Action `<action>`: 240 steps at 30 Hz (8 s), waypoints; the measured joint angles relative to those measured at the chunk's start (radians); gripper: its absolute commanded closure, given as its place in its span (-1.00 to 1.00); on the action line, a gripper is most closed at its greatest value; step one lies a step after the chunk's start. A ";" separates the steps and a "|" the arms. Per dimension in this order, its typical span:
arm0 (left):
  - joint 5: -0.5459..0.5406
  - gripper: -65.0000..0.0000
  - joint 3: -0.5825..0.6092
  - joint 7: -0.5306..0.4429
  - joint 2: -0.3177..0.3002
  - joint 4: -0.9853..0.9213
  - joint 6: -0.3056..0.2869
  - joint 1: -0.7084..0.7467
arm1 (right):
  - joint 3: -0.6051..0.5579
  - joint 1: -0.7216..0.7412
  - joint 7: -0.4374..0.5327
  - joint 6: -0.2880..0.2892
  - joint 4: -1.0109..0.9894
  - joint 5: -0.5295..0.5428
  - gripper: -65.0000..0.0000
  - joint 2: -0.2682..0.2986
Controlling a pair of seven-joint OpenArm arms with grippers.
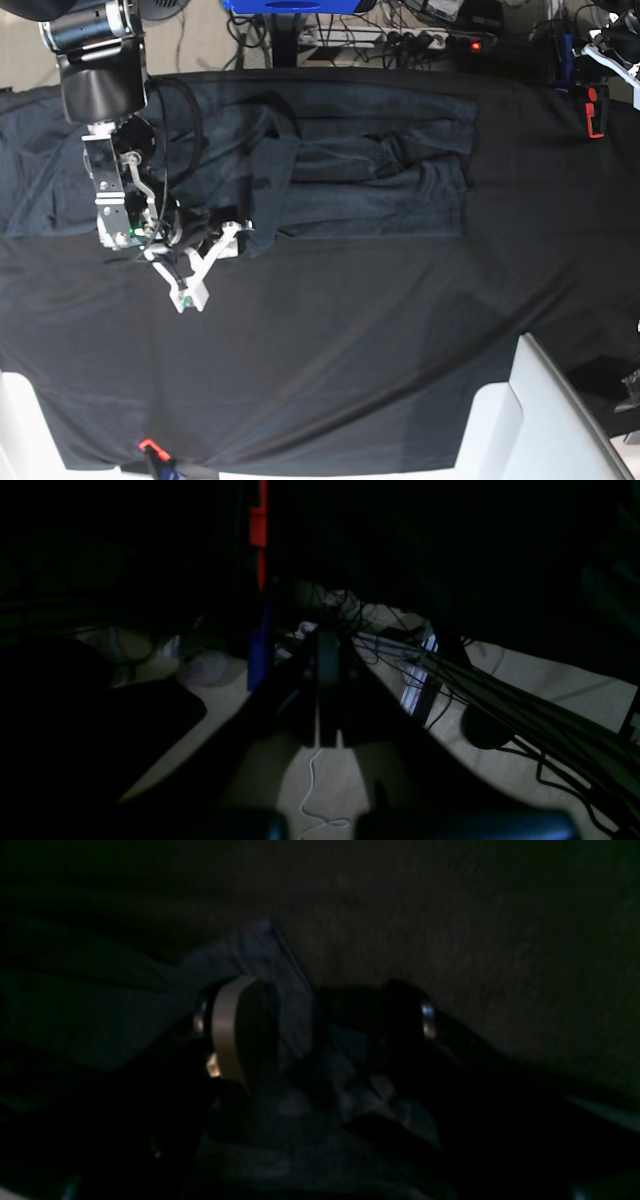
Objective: Fold the T-shirt properly
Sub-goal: 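Carry the folded fabric with the right gripper across toward the left gripper, then release the fabric and pull the right gripper back toward the collar, then lower the left gripper onto the folded edge and smooth it outward, then move the left gripper inward along the folded shirt toward the right gripper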
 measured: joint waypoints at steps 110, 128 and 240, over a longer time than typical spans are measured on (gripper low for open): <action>0.001 1.00 0.006 0.000 0.016 0.000 0.000 -0.019 | -0.751 -0.023 0.073 -0.102 0.321 0.004 -0.48 -0.148; -0.037 -0.31 0.033 0.007 0.091 0.049 -0.119 -0.127 | -0.056 -0.438 0.152 -0.099 0.678 0.005 -0.35 0.096; 0.036 1.00 1.104 0.011 0.083 0.148 0.525 -0.395 | 0.109 -0.487 0.213 -0.096 0.526 0.011 -0.35 0.117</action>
